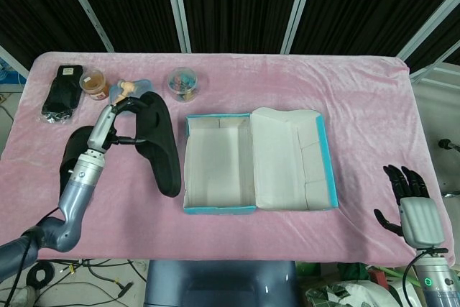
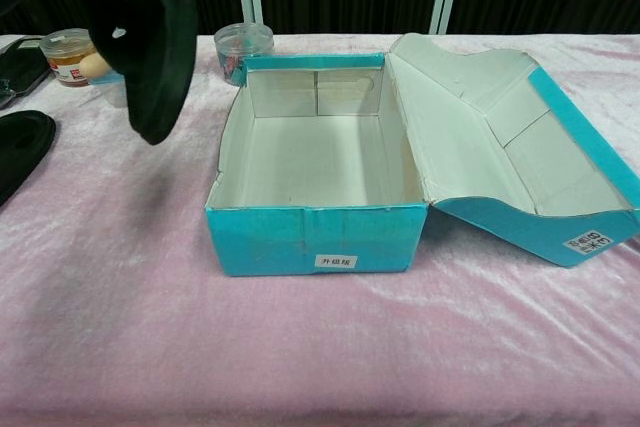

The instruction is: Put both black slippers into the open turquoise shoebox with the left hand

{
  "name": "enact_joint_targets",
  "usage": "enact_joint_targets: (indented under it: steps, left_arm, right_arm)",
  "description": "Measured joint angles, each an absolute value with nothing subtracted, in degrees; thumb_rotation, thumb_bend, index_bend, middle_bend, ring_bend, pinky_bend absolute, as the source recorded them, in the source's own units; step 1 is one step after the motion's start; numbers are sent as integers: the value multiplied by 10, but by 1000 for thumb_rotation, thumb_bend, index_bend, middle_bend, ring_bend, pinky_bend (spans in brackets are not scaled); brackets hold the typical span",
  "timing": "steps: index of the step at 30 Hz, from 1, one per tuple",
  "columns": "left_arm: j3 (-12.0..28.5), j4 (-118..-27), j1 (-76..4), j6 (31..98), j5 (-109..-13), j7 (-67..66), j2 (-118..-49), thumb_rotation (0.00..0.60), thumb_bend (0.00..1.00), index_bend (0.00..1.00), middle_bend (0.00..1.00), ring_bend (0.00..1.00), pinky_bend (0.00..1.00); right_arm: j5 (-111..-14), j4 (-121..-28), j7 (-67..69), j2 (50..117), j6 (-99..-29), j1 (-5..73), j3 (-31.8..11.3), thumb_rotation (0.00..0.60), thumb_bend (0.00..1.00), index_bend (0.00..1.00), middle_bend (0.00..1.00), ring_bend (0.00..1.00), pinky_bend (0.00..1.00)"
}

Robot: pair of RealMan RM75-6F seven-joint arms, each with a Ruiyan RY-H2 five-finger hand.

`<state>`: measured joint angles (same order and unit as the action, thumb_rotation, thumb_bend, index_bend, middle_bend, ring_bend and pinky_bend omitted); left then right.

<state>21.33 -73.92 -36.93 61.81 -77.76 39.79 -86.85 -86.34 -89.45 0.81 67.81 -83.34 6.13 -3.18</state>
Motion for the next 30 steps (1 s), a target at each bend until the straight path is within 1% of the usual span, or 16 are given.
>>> enact_joint_targets:
  steps: [5,9,13,18,24,27,30]
  left_arm:
    - [241,-711,-410,652,-766,326,-939,600,0,396,534,479,359]
    - [258,-671,-453,679,-762,285,-1003,600,0,396,535,479,361]
    - [267,-623,-492,695,-764,268,-1060,600,0,396,535,479,367]
    - [270,-564,-540,695,-764,260,-1123,600,0,397,536,479,373]
    - [268,-503,-578,674,-758,266,-1183,600,0,394,536,479,377]
    - [268,-478,-588,674,-756,277,-1197,600,0,392,535,479,377]
    - [272,-473,-589,672,-749,293,-1198,600,0,389,535,479,377]
  right_arm:
    - [-866,-894,22,672,-839,58,-31,600,175,0,76,0,73]
    - [-867,-893,35,668,-841,56,-31,600,176,0,76,0,73]
    - [-869,-892,48,663,-843,54,-30,600,175,0,76,0,73]
    - [-870,-891,65,656,-849,49,-29,600,175,0,75,0,73]
    - [-866,-884,81,653,-859,39,-29,600,175,0,75,0,73]
    - [-865,-881,82,654,-860,36,-29,600,175,0,75,0,73]
    - [-863,-879,83,655,-858,36,-30,600,175,0,75,0,73]
